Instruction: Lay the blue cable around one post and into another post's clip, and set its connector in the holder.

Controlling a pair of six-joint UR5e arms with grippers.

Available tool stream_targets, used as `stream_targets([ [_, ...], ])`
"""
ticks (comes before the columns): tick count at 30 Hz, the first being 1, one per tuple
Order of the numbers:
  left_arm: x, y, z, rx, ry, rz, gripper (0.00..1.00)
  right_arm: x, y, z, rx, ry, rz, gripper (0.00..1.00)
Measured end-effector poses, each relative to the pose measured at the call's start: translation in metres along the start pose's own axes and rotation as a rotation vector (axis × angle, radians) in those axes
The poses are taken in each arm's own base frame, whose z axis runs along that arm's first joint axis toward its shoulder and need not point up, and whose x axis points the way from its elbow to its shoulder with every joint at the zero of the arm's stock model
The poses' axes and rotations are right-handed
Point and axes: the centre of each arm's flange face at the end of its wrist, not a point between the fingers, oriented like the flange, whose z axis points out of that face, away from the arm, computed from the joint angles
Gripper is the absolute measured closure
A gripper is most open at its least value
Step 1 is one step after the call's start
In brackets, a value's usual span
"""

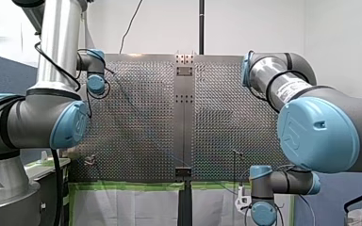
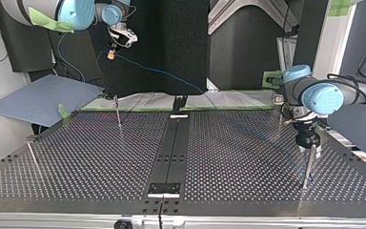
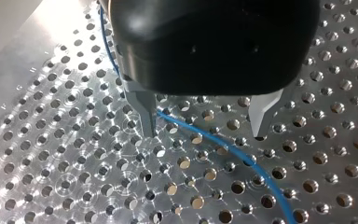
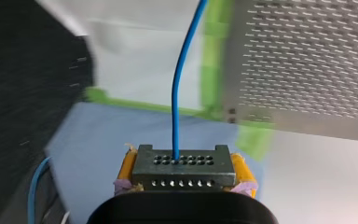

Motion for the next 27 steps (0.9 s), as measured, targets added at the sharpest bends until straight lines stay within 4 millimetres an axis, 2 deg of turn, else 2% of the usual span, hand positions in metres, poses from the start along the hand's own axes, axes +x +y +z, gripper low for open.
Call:
stream_targets([
  [7,0.001,-0.001,-0.001,-0.003,0.003,0.000,0.00,0.045,0.010,0.040,0.012,0.093,0.082,1.00],
  [18,0.002,-0.003,-0.002,0.000,0.004,-0.003,0.00,0.099,0.039,0.071,0.021,0.134,0.140,1.00],
  [27,0.002,-0.003,-0.002,0.001,0.006,-0.003,0.00,0.159,0.064,0.109,0.034,0.236,0.173,1.00],
])
